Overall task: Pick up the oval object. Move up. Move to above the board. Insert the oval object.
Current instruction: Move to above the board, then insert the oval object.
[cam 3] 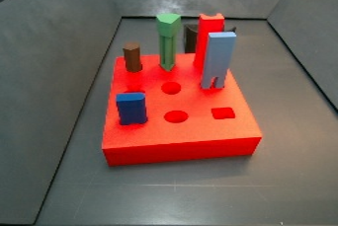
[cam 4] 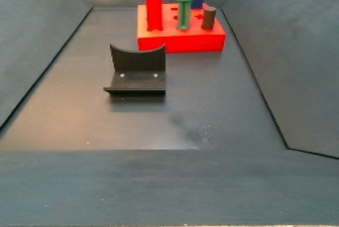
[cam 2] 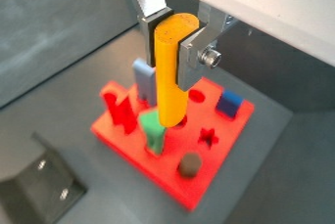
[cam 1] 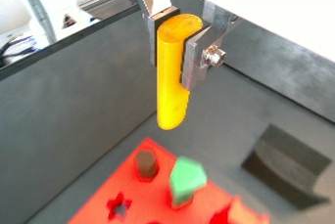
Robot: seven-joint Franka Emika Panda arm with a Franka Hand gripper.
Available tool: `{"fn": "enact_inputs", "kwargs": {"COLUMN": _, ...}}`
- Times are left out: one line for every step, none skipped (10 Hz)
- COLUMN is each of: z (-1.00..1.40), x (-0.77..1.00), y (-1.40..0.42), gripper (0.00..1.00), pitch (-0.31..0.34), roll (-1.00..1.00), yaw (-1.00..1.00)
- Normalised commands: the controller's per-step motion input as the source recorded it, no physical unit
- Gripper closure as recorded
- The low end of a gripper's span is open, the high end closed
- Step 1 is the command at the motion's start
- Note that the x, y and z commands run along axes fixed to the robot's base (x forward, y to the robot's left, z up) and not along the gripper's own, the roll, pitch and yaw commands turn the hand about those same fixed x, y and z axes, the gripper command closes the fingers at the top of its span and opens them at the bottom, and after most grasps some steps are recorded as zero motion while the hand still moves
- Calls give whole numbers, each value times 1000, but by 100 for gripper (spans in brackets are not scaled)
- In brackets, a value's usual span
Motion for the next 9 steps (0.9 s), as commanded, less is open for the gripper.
{"fn": "enact_inputs", "kwargs": {"z": 236, "x": 539, "y": -962, "gripper": 100, "pitch": 144, "roll": 3, "yaw": 9}}
{"fn": "enact_inputs", "kwargs": {"z": 171, "x": 402, "y": -686, "gripper": 100, "pitch": 146, "roll": 10, "yaw": 10}}
{"fn": "enact_inputs", "kwargs": {"z": 106, "x": 273, "y": -409, "gripper": 100, "pitch": 136, "roll": 18, "yaw": 12}}
{"fn": "enact_inputs", "kwargs": {"z": 70, "x": 170, "y": -237, "gripper": 100, "pitch": 100, "roll": 21, "yaw": 14}}
{"fn": "enact_inputs", "kwargs": {"z": 0, "x": 0, "y": -14, "gripper": 100, "pitch": -3, "roll": 0, "yaw": 0}}
{"fn": "enact_inputs", "kwargs": {"z": -71, "x": -366, "y": -397, "gripper": 100, "pitch": 139, "roll": 54, "yaw": -446}}
{"fn": "enact_inputs", "kwargs": {"z": -277, "x": 0, "y": -366, "gripper": 100, "pitch": 0, "roll": 0, "yaw": -831}}
{"fn": "enact_inputs", "kwargs": {"z": -314, "x": 0, "y": -289, "gripper": 100, "pitch": -34, "roll": 0, "yaw": -909}}
{"fn": "enact_inputs", "kwargs": {"z": -314, "x": 0, "y": -274, "gripper": 100, "pitch": -41, "roll": 0, "yaw": -923}}
